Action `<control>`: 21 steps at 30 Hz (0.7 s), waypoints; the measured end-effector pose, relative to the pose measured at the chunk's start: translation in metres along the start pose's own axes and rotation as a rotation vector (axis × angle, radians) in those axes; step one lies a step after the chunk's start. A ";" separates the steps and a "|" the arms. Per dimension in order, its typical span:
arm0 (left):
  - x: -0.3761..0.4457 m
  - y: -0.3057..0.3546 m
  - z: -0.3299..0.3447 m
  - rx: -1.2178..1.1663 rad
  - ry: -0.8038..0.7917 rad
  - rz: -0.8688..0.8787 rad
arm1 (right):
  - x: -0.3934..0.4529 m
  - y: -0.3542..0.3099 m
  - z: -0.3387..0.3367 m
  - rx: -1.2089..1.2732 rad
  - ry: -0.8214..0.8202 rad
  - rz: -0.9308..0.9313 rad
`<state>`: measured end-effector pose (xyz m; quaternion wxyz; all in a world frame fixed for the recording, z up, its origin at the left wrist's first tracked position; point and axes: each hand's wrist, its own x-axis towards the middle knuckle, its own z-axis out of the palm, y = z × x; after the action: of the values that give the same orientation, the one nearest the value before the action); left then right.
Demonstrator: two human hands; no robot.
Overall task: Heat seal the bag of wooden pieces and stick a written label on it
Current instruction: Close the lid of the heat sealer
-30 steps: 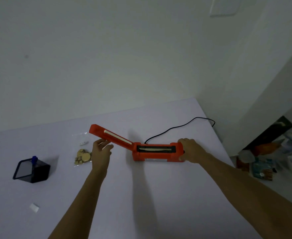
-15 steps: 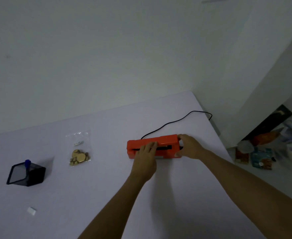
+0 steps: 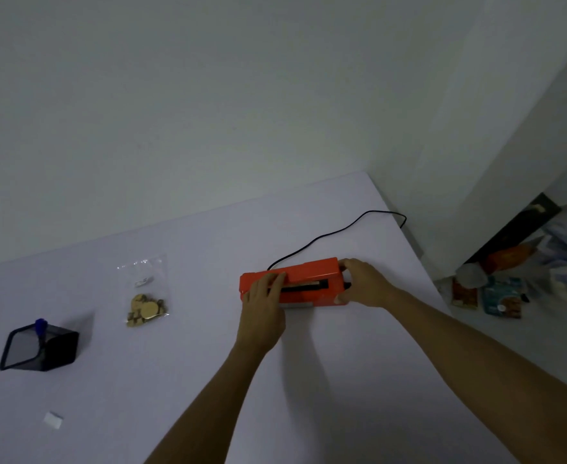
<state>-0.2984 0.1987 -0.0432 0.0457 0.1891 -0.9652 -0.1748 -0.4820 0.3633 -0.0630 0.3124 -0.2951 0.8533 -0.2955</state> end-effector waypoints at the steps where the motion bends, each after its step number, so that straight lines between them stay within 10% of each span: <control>1: 0.000 -0.004 -0.001 -0.005 0.000 -0.030 | 0.000 0.000 0.000 0.002 0.001 0.001; 21: 0.014 -0.078 -0.007 -0.163 0.182 -0.100 | 0.047 -0.024 0.015 0.100 0.007 -0.060</control>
<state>-0.2828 0.1240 -0.0640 0.1395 0.2476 -0.9290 -0.2369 -0.4932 0.3108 -0.0730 0.3146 -0.3038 0.8292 -0.3480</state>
